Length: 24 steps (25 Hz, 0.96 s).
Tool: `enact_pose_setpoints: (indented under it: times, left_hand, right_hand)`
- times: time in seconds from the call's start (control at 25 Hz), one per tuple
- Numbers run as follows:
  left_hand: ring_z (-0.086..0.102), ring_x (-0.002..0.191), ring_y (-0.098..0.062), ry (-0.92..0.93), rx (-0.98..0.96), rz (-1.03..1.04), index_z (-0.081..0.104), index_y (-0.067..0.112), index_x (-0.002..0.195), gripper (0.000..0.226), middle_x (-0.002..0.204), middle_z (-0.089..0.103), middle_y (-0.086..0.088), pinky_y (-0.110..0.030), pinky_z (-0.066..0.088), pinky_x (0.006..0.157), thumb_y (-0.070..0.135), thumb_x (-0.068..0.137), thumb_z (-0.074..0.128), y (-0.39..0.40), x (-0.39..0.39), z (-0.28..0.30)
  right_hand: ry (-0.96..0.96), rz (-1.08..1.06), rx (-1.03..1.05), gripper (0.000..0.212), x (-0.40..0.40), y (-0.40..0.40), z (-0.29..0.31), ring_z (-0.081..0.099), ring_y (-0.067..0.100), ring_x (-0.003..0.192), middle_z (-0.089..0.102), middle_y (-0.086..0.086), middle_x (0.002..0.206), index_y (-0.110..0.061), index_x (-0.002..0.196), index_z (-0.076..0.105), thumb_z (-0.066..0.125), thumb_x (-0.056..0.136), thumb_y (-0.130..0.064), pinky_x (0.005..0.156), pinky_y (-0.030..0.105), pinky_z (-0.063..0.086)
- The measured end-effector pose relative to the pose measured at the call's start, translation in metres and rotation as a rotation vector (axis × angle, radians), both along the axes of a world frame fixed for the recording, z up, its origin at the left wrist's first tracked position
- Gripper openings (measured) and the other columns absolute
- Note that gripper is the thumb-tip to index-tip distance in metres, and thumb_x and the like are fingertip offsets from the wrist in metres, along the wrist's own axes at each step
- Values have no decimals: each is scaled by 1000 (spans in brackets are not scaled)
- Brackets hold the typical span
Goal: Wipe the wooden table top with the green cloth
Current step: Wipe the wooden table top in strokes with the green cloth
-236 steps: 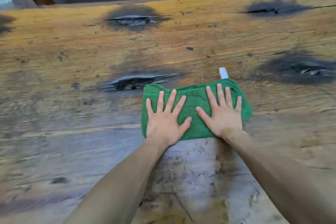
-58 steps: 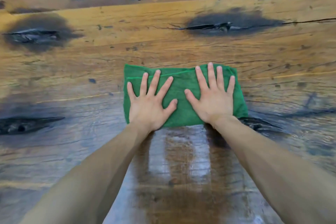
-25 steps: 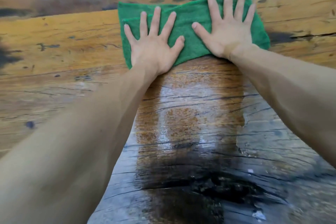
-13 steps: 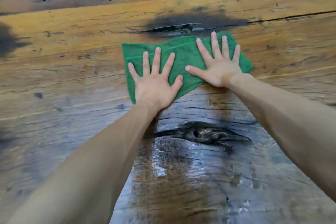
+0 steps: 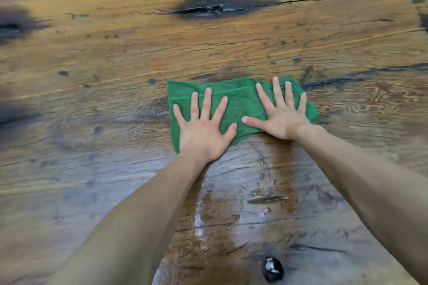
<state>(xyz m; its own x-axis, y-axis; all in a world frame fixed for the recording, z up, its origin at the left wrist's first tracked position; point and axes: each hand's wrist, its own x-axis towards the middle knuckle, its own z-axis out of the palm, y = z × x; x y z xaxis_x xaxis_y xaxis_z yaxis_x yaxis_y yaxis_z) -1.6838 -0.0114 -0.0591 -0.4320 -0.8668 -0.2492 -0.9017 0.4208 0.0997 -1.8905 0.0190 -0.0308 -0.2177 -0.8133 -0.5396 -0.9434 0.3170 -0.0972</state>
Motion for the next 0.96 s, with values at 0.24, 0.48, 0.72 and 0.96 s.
enact_pose_setpoints:
  times: [0.24,0.48,0.72,0.96]
  left_hand:
    - [-26,151,-31,-24,27,-23,-22,45,153,73,164,-30,1,-73,-10,112,76,91,2,90,20,7]
    - [-26,151,-32,-20,39,-20,-24,44,153,74,164,-30,0,-73,-9,112,75,91,2,178,43,12]
    - [-19,153,-34,-6,25,-33,-13,41,157,76,167,-22,-3,-74,-5,113,75,91,7,262,62,16]
    - [4,155,-39,20,16,-92,16,34,160,77,170,5,-8,-76,8,114,72,94,27,322,75,15]
  right_hand:
    - [-14,-12,32,107,19,92,5,-38,29,144,-46,-3,153,-51,147,-27,20,65,-100,114,63,-19]
    - [-13,10,37,106,40,177,10,-39,29,143,-47,-2,151,-49,147,-28,19,66,-99,114,64,-18]
    - [-14,14,43,105,58,260,15,-45,28,138,-54,-3,146,-47,146,-32,18,68,-98,113,63,-20]
    - [-23,-30,29,101,73,334,19,-49,27,136,-55,-4,146,-45,146,-33,18,74,-96,113,63,-20]
